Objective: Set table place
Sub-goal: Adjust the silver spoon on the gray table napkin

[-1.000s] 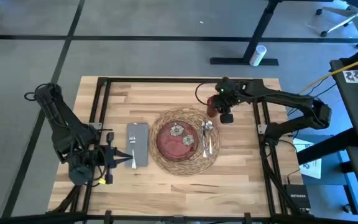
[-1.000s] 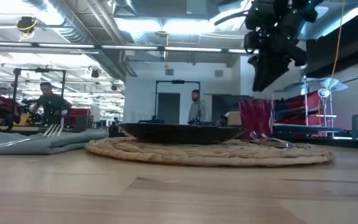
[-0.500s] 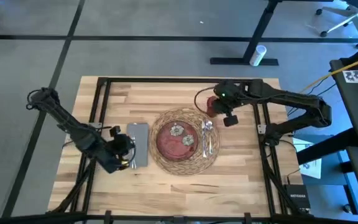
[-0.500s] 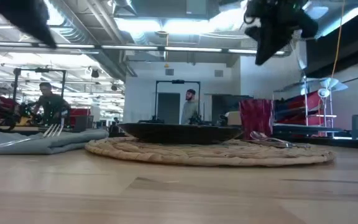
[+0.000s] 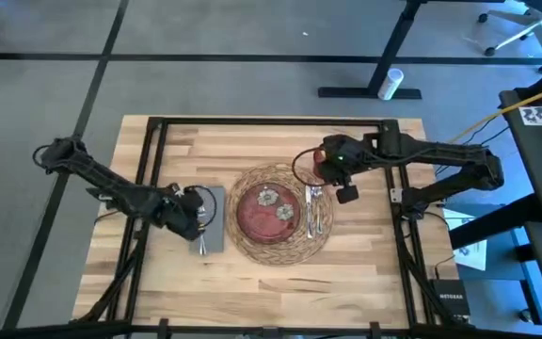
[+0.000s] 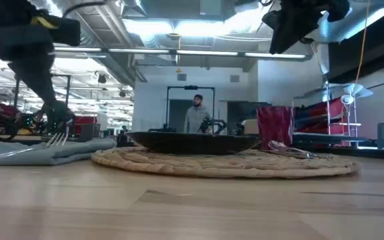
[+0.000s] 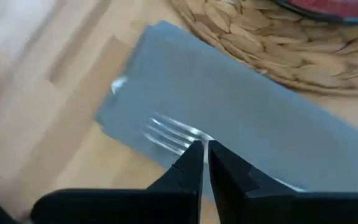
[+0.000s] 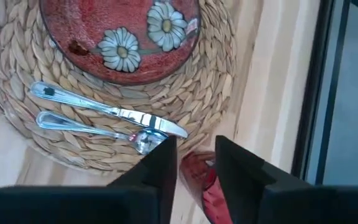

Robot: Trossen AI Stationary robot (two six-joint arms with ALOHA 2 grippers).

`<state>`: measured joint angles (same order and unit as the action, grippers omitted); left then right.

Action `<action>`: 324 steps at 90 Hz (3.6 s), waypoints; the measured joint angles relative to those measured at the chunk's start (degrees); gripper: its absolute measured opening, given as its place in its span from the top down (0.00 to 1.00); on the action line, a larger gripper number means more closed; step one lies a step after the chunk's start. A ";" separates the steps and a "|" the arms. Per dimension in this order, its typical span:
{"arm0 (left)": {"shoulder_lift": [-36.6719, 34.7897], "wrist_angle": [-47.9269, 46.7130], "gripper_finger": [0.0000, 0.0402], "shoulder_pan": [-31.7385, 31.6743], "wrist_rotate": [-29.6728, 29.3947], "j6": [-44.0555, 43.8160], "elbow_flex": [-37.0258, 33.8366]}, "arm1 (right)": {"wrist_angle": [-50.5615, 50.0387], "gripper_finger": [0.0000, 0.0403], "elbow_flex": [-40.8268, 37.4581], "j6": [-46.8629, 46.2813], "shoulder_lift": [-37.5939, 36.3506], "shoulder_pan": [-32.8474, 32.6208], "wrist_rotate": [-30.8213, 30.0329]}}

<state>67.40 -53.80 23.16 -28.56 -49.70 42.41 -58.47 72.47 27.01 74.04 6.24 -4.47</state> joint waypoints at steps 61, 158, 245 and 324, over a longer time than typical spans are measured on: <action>0.08 0.88 0.78 -25.34 20.32 36.69 -0.02 | 0.06 0.71 0.00 0.19 0.04 0.11 0.66; 13.27 3.88 0.95 -35.22 27.93 43.59 -0.04 | -0.13 0.71 0.00 0.61 0.04 0.11 1.94; 13.29 7.64 1.00 -37.31 23.89 41.58 -0.04 | -0.43 0.71 0.00 0.78 0.04 0.13 2.08; 13.29 4.95 1.00 -22.42 21.50 32.97 7.01 | -1.49 0.71 0.02 0.78 0.04 0.13 2.12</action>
<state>80.68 -48.85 0.74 -7.06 -16.73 49.43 -59.96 72.49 27.79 74.08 6.37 -2.35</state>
